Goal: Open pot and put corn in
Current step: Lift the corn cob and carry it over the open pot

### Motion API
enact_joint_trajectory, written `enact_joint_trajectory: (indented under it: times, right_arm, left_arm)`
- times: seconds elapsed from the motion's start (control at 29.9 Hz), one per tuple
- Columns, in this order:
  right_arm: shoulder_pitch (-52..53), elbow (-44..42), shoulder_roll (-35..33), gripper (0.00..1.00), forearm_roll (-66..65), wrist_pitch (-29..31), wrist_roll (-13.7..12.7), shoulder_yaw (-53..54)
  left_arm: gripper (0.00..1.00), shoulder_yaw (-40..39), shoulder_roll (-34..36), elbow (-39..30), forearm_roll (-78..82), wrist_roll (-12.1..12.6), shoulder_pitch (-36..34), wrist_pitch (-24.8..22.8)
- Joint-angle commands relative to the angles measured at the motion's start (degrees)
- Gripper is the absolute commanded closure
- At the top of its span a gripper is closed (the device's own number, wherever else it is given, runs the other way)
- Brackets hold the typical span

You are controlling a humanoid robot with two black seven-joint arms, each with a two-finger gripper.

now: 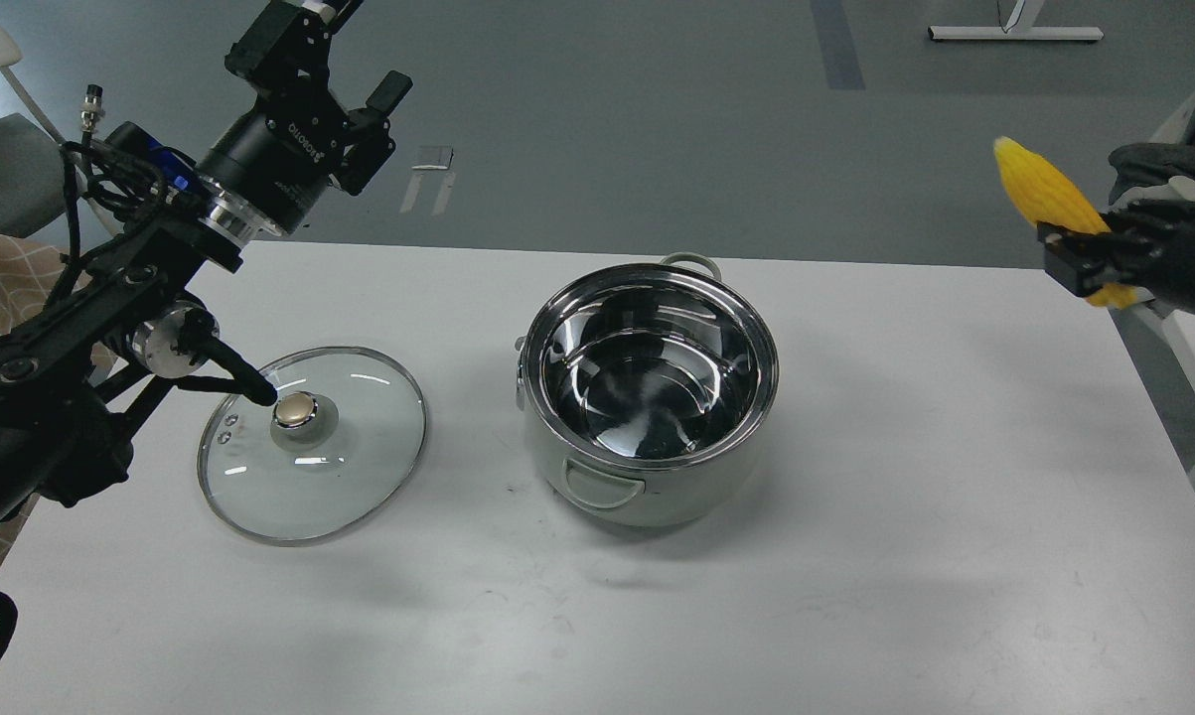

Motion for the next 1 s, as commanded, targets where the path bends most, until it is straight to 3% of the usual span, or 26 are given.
enact_joint_trajectory:
  times: [0.0, 0.13, 0.43, 0.97]
  right_arm:
    - [12.11, -0.55, 7.43, 0.91, 4.52, 0.16, 0.01, -11.51]
    - [17.06, -0.73, 15.35, 0.90, 6.20, 0.16, 0.01, -17.33]
    - [16.99, 0.15, 28.19, 0.89, 6.55, 0.16, 0.01, -27.35]
    - [15.14, 0.33, 32.34, 0.82, 9.01, 0.24, 0.01, -32.64]
  left_arm:
    - [0.08, -0.01, 0.07, -0.04, -0.08, 0.00, -0.08, -0.02]
    - [0.08, -0.01, 0.16, 0.05, 0.01, 0.00, -0.08, 0.06]
    - [0.07, 0.08, -0.19, 0.14, 0.01, 0.00, -0.08, 0.06]
    - [0.07, -0.01, -0.19, 0.14, 0.01, 0.00, -0.08, 0.15]
